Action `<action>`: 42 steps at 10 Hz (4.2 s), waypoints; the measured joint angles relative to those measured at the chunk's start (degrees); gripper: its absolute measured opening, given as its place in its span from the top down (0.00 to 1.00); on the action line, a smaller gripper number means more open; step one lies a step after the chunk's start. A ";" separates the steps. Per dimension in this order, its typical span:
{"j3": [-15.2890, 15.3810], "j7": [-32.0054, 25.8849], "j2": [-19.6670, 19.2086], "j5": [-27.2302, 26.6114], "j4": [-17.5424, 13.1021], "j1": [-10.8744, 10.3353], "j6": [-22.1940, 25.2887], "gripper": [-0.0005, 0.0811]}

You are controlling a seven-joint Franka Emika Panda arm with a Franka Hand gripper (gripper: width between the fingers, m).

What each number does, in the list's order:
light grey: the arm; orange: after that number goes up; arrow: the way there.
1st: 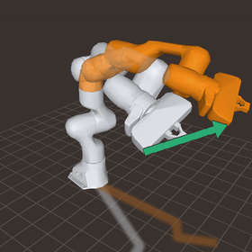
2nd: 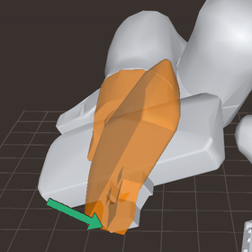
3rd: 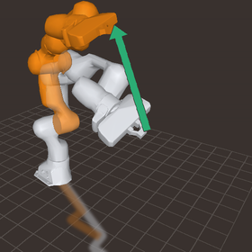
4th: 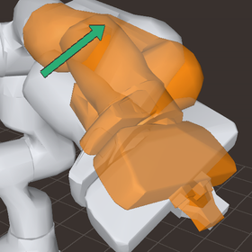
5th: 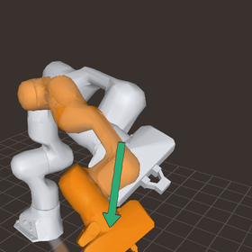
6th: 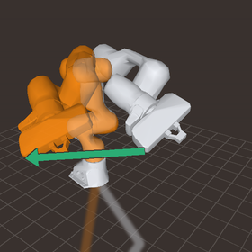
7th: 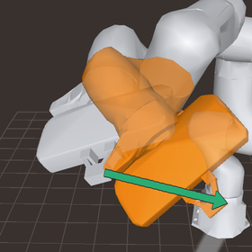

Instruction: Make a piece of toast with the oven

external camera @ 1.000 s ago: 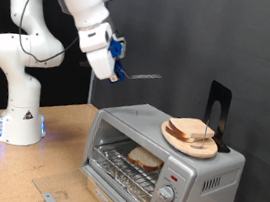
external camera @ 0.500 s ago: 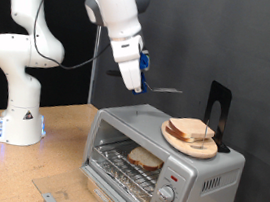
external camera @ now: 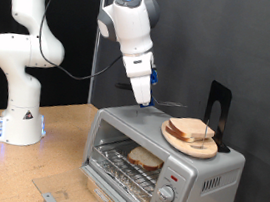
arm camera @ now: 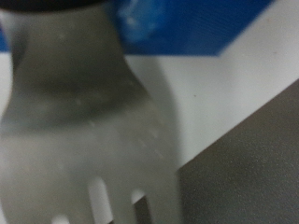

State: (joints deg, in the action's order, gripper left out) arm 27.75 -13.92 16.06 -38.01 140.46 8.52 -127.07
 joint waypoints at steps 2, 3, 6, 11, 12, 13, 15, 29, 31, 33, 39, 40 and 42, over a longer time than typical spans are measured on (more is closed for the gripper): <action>0.63 0.20 -1.35 0.16 0.04 0.00 -1.25 0.43; 0.80 0.32 -1.73 0.25 0.04 0.00 -1.64 0.20; 0.78 0.09 -2.21 -0.24 0.01 0.00 -2.33 0.02; -4.50 -7.60 2.84 -5.70 -0.27 0.11 3.01 0.00; -5.47 -8.15 4.67 -5.66 -0.07 0.37 5.16 0.00; -5.28 -8.09 4.50 -5.66 -0.01 0.37 4.99 0.00; -6.54 -8.70 5.20 -7.52 1.04 0.37 7.93 0.00; -30.32 -23.54 23.07 -1.47 12.75 10.12 25.05 0.00; -29.10 -16.46 23.18 -6.33 13.86 10.34 19.37 0.00; -28.98 -7.83 22.92 -8.95 14.96 12.21 14.34 0.00; -38.11 -8.42 8.91 -8.34 10.46 15.85 17.65 0.00; -39.12 -11.68 6.26 -8.34 9.67 15.92 16.76 0.00; -40.49 -17.98 2.43 -8.34 8.40 15.96 16.03 0.00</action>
State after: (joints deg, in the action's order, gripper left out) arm -12.73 -31.90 18.49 -46.35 148.86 24.49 -111.04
